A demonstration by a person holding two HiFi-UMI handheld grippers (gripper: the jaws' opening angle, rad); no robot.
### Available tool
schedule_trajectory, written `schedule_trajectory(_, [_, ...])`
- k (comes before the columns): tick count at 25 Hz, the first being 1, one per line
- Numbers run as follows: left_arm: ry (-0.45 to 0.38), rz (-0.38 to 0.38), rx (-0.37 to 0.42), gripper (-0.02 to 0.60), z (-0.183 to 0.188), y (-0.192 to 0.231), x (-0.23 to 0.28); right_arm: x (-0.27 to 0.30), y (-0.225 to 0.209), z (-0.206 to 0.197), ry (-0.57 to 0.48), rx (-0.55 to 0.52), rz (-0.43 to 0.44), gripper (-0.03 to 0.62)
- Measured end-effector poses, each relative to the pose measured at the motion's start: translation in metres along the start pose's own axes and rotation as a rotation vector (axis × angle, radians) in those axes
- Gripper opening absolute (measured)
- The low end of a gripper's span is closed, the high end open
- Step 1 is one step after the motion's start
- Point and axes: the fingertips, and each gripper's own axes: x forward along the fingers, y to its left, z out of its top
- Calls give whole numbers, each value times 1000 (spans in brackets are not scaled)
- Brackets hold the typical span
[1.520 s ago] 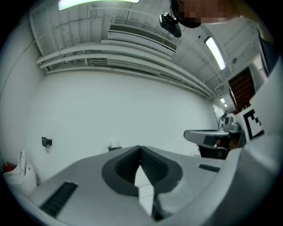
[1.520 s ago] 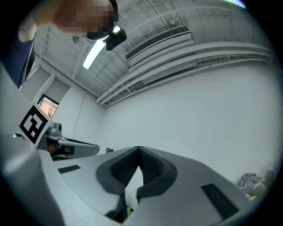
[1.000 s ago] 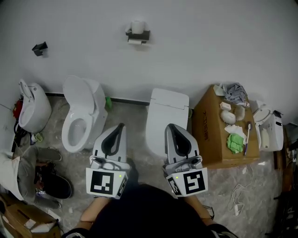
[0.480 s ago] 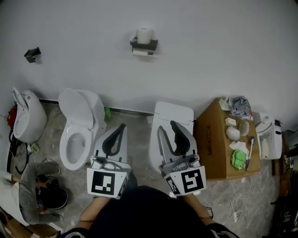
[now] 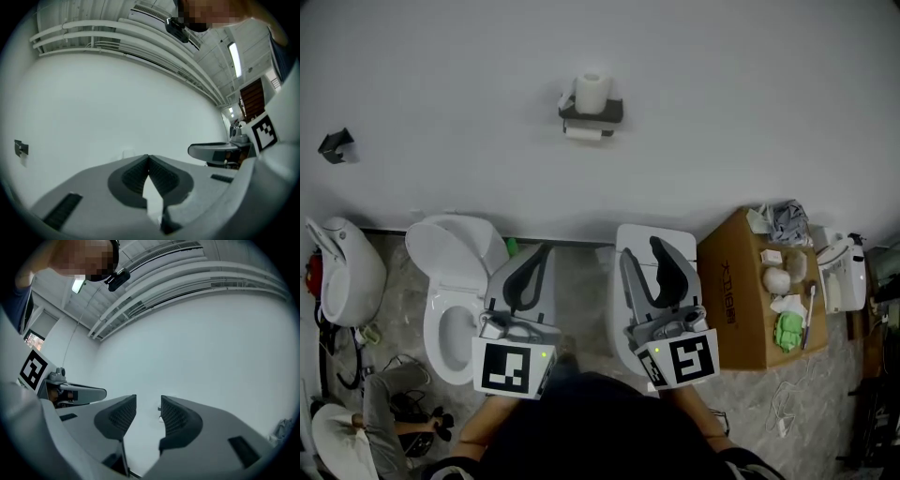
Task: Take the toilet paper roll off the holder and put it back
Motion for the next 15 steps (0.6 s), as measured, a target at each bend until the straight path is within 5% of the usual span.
schedule_trajectory(15, [-13, -60, 11, 0, -18, 55, 60, 68, -23, -18, 15, 3, -87, 158])
